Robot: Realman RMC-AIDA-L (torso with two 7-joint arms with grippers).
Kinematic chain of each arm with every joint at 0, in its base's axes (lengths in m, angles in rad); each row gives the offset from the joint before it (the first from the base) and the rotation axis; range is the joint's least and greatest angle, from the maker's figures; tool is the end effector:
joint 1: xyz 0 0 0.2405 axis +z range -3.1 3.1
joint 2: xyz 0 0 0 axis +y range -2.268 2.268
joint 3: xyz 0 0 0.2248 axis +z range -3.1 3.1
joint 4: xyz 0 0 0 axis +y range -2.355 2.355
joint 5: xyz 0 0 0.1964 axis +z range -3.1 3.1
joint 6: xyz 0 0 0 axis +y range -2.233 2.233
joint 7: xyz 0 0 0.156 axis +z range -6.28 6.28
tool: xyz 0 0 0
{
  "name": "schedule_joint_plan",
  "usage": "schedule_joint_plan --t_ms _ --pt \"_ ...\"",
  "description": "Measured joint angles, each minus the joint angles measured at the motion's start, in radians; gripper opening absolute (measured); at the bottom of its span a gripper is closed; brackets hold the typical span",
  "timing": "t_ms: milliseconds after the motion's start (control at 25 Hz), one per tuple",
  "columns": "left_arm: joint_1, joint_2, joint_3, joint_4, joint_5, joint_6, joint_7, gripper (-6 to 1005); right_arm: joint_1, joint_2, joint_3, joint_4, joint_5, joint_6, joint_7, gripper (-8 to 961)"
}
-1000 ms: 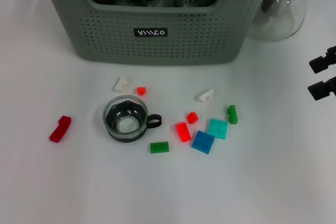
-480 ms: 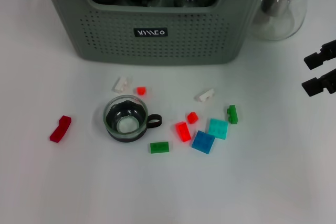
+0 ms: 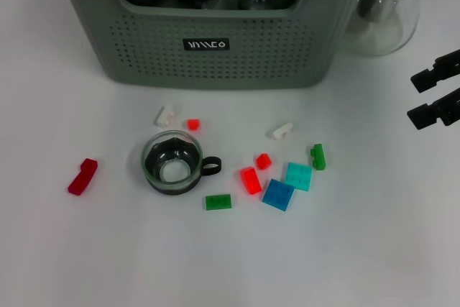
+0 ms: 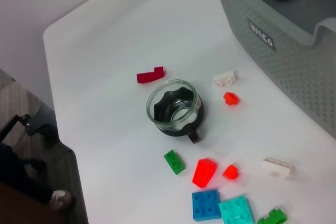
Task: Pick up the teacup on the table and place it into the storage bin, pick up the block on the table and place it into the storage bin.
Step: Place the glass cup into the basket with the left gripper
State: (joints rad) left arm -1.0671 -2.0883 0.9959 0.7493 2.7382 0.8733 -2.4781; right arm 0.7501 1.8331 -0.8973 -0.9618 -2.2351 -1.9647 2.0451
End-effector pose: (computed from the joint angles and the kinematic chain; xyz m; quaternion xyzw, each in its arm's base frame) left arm -0.1115 0.4665 0.0080 -0.8817 -0.2931 0.0148 0.3693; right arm 0.1751 0.3252 0.0943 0.9617 -0.2730 0.0171 0.0173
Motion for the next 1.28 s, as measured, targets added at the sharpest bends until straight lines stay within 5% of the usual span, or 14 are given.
schedule_joint_plan --t_ms 400,1280 --pt "-0.003 -0.008 0.015 -0.047 0.005 -0.052 -0.004 52 0.006 0.019 0.001 0.0 -0.047 0.013 -0.009 945" --pt "0.005 -0.051 0.067 -0.079 0.014 -0.126 0.001 56 -0.002 0.027 -0.003 0.0 -0.051 0.029 -0.033 944"
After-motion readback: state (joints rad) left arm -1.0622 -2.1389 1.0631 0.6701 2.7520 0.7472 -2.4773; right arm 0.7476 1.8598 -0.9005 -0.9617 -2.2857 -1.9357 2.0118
